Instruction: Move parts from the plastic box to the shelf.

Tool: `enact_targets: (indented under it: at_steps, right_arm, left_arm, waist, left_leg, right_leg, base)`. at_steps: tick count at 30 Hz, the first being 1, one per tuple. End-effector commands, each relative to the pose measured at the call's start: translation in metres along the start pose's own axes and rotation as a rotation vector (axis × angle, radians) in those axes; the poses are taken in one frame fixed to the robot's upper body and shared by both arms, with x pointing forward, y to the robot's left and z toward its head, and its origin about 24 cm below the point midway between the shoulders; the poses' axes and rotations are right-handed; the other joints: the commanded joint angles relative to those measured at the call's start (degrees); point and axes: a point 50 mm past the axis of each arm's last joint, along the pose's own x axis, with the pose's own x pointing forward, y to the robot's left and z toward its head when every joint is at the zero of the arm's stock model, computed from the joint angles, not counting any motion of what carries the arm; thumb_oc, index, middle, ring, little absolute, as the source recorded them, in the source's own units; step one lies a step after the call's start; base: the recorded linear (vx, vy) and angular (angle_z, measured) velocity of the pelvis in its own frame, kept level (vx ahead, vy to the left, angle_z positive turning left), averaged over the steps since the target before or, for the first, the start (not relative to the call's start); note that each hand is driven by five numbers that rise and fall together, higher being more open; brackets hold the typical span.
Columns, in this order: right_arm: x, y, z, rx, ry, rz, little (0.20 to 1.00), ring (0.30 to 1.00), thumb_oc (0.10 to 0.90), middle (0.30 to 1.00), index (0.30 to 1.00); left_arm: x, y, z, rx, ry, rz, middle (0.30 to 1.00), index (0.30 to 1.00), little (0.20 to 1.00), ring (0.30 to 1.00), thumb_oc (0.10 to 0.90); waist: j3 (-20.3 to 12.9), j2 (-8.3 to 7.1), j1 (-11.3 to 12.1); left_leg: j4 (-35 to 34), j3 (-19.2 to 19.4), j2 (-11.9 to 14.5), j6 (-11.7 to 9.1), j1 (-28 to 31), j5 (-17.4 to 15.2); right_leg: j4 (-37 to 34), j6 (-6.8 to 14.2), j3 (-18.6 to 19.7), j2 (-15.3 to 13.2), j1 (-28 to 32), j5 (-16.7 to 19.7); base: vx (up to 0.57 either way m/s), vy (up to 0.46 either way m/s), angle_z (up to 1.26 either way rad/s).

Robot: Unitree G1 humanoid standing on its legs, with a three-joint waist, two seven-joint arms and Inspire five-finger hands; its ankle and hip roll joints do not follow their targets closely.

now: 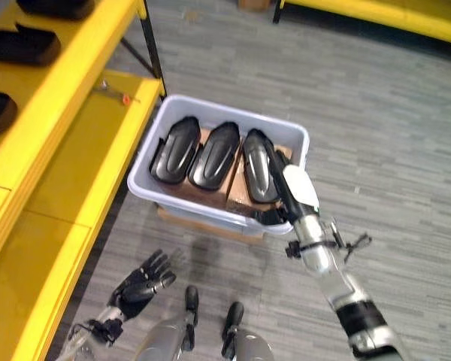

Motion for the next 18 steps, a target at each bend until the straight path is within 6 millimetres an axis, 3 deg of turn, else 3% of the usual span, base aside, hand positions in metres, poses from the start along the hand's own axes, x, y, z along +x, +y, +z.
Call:
enact_targets:
  at_steps: [1, 10, 12, 16, 18]
  right_arm:
    - [0.024, -0.033, 0.014, -0.081, -0.094, -0.152, 1.000, 1.000, 0.900, 1.000, 1.000]
    - [0.047, -0.058, -0.007, -0.346, -0.022, -0.186, 1.000, 1.000, 0.900, 1.000, 1.000]
    - [0.060, -0.079, -0.017, -0.522, 0.025, -0.205, 1.000, 1.000, 0.900, 1.000, 1.000]
    - [0.063, -0.088, -0.021, -0.609, 0.054, -0.203, 1.000, 1.000, 0.900, 1.000, 1.000]
    - [0.062, -0.104, -0.037, -0.697, 0.194, -0.221, 1.000, 1.000, 0.900, 1.000, 1.000]
  left_arm:
    - [0.005, -0.010, 0.037, 0.060, -0.163, -0.094, 1.000, 1.000, 1.000, 1.000, 0.900]
    - [0.020, -0.028, 0.064, 0.113, -0.209, -0.185, 1.000, 1.000, 1.000, 1.000, 0.900]
    - [0.025, -0.040, 0.074, 0.146, -0.212, -0.239, 1.000, 1.000, 1.000, 1.000, 0.900]
    - [0.026, -0.044, 0.076, 0.150, -0.211, -0.249, 1.000, 1.000, 1.000, 1.000, 0.900]
    - [0.025, -0.049, 0.079, 0.156, -0.210, -0.266, 1.000, 1.000, 1.000, 1.000, 0.900]
  waist:
    - [-3.0, -1.82, 0.7]
    - [-0.2, -0.92, 2.7]
    - [1.8, 0.12, 3.7]
    - [2.5, 0.74, 3.9]
    - [4.0, 1.50, 4.1]
  left_leg:
    - [5.2, 1.3, 2.1, -4.1, -2.9, -4.1]
    - [6.0, 0.7, 1.3, -3.7, -6.1, -4.1]
    - [7.4, 0.0, 0.8, -3.5, -8.8, -4.1]
    - [7.8, -0.2, 0.5, -3.4, -9.7, -4.0]
    - [8.3, -0.6, 0.2, -3.2, -10.7, -4.0]
  right_leg:
    - [-2.7, 4.7, 5.0, -2.9, 4.6, -1.5]
    - [-0.5, 4.6, 4.2, -3.1, 1.1, -2.1]
    - [2.6, 4.3, 3.7, -3.3, -2.6, -2.7]
    - [4.3, 4.2, 3.4, -3.4, -4.4, -3.1]
    - [6.8, 3.9, 3.4, -3.5, -7.0, -3.8]
  base:
    - [-0.10, -0.002, 0.14]
    - [-0.02, 0.004, 0.12]
    - [-0.06, -0.007, 0.07]
    - [-0.01, -0.003, 0.01]
    - [-0.05, -0.004, 0.00]
